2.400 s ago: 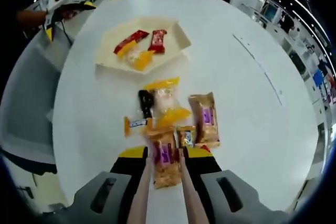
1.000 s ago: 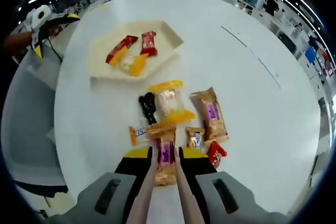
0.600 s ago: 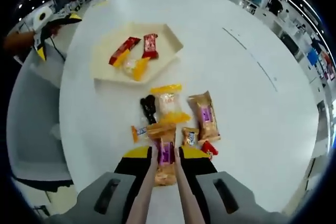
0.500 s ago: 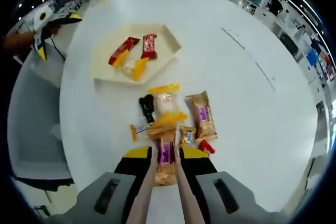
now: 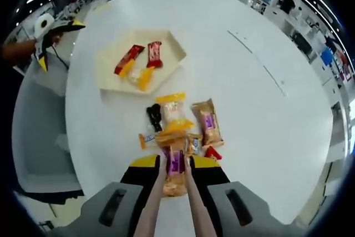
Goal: Place the target food into the container with the food tongs after gripping and lifting it, then release it inside without dropping or visibly crushing the food.
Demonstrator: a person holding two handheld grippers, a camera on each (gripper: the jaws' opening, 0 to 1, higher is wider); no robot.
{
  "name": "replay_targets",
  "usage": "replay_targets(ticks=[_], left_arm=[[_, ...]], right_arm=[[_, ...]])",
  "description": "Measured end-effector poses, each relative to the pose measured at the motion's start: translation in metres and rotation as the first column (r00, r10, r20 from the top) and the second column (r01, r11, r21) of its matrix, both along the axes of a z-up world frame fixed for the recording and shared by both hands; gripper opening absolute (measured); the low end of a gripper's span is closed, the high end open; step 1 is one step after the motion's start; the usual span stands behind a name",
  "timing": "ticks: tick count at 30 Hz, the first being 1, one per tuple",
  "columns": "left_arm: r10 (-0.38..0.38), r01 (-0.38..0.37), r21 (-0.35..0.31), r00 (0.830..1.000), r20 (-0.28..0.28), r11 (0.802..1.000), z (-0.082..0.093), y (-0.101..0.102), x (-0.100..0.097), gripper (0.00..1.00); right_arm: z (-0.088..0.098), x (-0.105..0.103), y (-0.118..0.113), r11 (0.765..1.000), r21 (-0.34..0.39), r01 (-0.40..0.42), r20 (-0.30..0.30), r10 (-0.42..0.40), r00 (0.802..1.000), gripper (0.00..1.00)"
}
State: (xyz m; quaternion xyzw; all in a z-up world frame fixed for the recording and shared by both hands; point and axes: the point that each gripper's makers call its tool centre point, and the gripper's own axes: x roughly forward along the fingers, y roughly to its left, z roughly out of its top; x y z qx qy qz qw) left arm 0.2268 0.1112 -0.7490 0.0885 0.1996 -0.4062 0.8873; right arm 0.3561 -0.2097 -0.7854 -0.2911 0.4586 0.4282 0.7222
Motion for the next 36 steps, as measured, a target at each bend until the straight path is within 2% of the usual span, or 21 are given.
replay_targets(ticks=[18, 36], left_arm=[[0.014, -0.014, -0.010, 1.000, 0.008, 1.000, 0.002, 0.001, 0.003, 0.99], [0.024, -0.024, -0.007, 1.000, 0.008, 1.000, 0.002, 0.003, 0.004, 0.99]], right_arm=[[0.015, 0.014, 0.003, 1.000, 0.007, 0.025, 0.030, -0.025, 0.999, 0.20], [0.025, 0.016, 0.041, 1.000, 0.028, -0.004, 0.041, 0.003, 0.999, 0.21]])
